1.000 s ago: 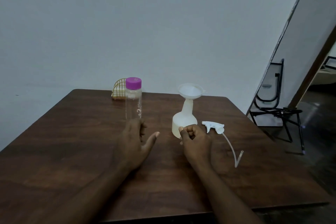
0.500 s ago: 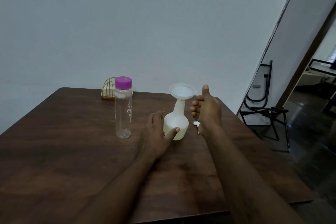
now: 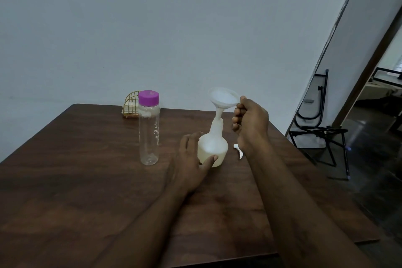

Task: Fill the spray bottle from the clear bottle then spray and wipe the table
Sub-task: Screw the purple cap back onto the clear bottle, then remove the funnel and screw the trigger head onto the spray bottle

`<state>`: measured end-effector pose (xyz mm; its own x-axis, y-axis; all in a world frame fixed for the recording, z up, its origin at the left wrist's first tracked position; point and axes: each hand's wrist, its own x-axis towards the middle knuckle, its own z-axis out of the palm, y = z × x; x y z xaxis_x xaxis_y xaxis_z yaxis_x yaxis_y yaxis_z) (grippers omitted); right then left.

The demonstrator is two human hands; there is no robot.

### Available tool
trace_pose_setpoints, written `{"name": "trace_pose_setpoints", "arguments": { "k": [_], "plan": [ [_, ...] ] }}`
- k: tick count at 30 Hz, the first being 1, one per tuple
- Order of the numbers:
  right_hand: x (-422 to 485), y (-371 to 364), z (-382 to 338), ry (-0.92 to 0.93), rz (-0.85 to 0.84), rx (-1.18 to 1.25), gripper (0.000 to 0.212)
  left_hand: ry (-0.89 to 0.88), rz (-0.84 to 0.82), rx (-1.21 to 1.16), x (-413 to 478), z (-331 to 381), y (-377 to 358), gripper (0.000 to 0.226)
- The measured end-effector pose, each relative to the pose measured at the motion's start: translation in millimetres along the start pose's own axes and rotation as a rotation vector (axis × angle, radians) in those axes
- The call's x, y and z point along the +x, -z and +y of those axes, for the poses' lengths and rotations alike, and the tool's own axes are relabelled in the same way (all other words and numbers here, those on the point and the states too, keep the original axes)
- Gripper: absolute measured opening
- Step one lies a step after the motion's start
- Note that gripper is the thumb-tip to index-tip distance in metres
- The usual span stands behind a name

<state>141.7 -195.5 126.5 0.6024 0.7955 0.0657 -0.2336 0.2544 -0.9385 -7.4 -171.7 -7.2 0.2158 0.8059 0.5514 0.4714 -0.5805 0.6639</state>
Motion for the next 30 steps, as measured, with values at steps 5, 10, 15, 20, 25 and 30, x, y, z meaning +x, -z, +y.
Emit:
{"name": "trace_pose_setpoints", "arguments": {
  "k": [5,10,15,20,25,30],
  "plan": [
    [-15,-13,-5,-0.002,-0.057,0.095,0.028,0.069,0.14,-0.105,-1,4,9,0.062],
    [-35,-22,28,-0.07,-0.079,0.079,0.028,0.185,0.315,-0.177,-7,0,23,0.049],
    [-53,-22,77,-0.076,-0.1,0.0,0.027,0.287,0.451,-0.266,-16,-9,41,0.027],
    [-57,-18,108,0.365,-0.097,-0.488,0.021,0.381,0.484,-0.268,-27,-13,51,0.011],
    [-57,-12,124,0.982,-0.119,-1.116,0.011,0.422,0.482,-0.211,-28,-10,55,0.01],
    [-58,-9,137,0.997,-0.261,-1.382,0.015,0.431,0.495,-0.192,-29,-9,53,0.008]
  ]
}}
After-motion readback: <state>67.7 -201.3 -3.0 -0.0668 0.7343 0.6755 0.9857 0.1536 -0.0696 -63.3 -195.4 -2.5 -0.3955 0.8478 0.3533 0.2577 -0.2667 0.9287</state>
